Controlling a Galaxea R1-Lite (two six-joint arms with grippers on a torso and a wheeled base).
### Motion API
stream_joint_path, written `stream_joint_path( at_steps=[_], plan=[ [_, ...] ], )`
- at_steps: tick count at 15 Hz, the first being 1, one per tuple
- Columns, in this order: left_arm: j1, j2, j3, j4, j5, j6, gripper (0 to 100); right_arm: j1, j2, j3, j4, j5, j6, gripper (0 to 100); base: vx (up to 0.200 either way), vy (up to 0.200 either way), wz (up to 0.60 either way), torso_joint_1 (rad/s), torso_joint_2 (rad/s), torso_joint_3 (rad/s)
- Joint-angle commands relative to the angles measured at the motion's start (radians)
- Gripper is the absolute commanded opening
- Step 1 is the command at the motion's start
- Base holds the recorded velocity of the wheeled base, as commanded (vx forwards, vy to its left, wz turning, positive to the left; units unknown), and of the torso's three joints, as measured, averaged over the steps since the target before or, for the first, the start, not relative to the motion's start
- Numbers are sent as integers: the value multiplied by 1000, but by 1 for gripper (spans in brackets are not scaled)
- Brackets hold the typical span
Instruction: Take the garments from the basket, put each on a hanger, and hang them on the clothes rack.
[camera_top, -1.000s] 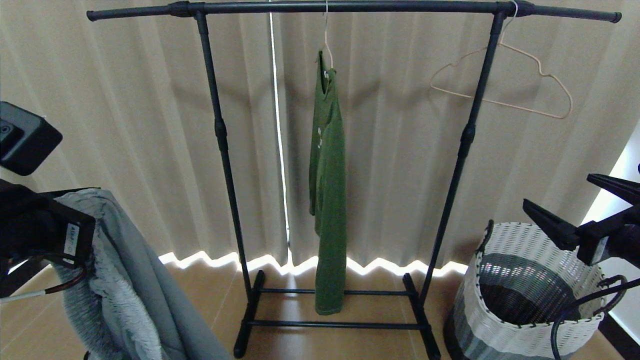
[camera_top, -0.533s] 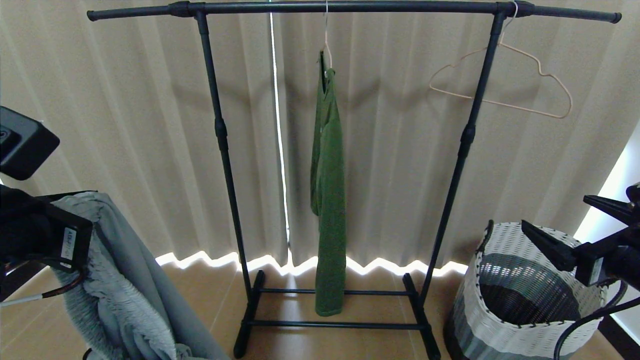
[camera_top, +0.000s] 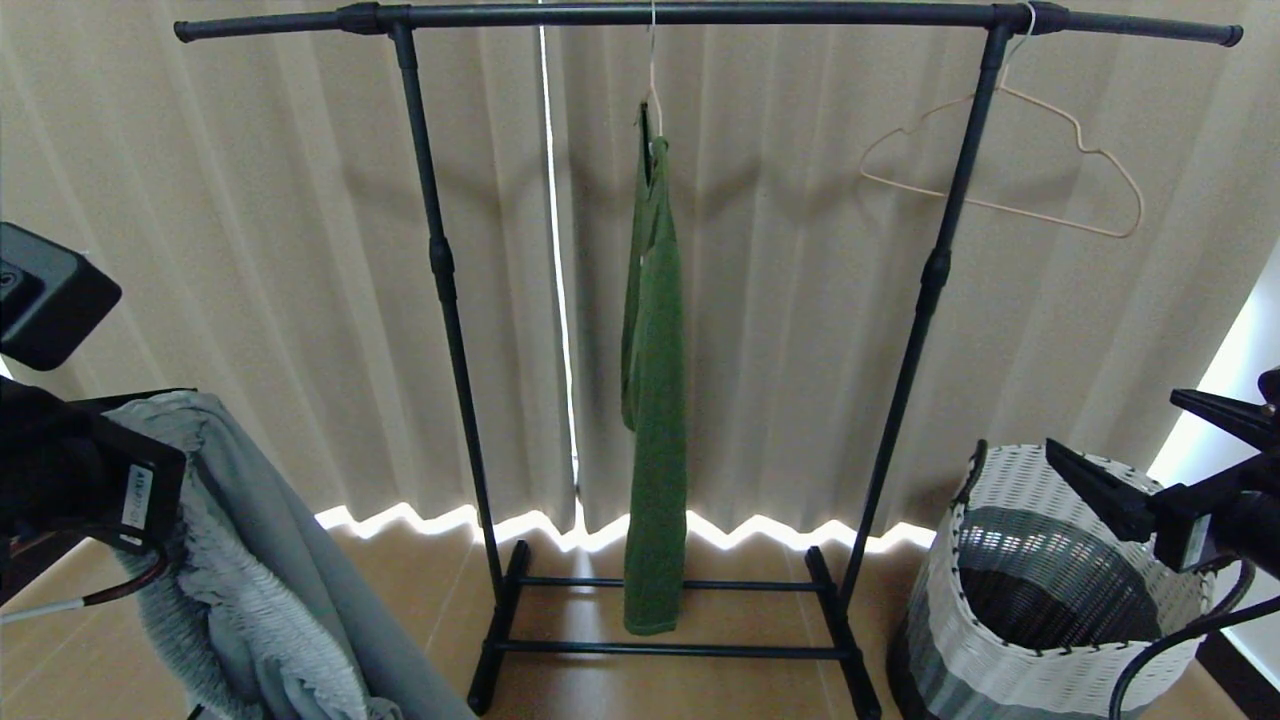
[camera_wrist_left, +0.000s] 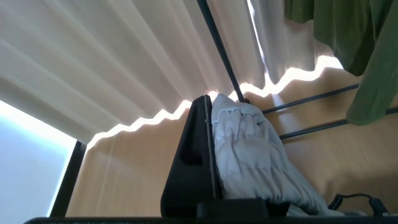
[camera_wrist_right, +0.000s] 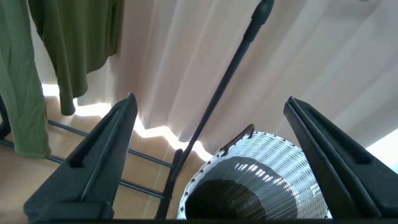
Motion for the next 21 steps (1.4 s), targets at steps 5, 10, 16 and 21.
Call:
stream_joint_path(
  at_steps=[5, 10, 16, 21],
  plan=[
    [-1, 2, 6, -1, -32, 1, 0, 1, 9, -5, 0, 2, -1, 100, 0, 0, 0, 29, -69, -34],
    [-1, 0, 8, -1, -32, 3, 0, 1, 7, -7, 0, 2, -1, 100, 0, 0, 0, 174, -321, -245],
    [-1, -13, 36, -1, -49, 21, 0, 1, 15, -7, 4, 2, -1, 100, 0, 0, 0, 158, -529, -248],
    [-1, -23, 51, -4, -57, 24, 0, -23, 71, -44, 0, 2, -1, 100, 0, 0, 0, 291, -473, -261]
  ],
)
